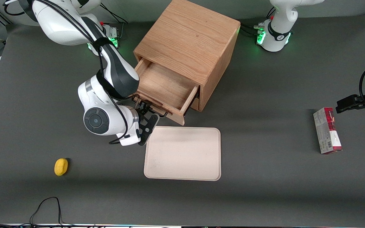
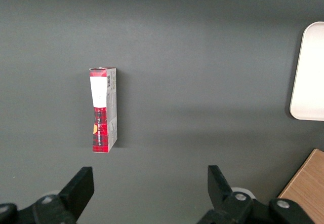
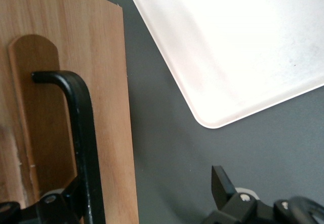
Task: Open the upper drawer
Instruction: 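Pull the handle outward with the right gripper, sliding the drawer open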
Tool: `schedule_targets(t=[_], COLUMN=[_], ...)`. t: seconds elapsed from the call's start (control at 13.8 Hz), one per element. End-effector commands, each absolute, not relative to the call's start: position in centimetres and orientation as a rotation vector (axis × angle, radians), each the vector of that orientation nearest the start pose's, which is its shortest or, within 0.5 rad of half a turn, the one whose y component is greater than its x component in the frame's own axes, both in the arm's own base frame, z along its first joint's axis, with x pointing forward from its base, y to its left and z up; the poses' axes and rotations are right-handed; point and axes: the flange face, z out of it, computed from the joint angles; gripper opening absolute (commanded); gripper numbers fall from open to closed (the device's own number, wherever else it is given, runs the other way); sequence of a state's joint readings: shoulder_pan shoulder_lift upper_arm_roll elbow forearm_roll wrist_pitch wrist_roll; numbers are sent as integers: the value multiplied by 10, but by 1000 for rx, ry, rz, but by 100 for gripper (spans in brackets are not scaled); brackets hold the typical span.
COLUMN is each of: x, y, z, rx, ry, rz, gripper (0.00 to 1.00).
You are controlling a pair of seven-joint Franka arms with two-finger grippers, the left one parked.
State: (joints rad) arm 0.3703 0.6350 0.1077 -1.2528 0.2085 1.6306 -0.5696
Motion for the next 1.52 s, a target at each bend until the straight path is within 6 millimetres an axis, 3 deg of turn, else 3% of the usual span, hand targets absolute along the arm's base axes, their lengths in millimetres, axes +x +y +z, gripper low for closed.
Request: schedule_targets(t=[0.0, 0.43, 0.58, 1.45], x=[637, 654, 664, 686], y=[326, 315, 303, 267], z=[377, 386, 386, 389], rx=[-2491, -2480, -2498, -2559], ry=[-1382, -1404, -1379, -1313], rz=[306, 244, 205, 127], gripper=[100, 100, 100, 100])
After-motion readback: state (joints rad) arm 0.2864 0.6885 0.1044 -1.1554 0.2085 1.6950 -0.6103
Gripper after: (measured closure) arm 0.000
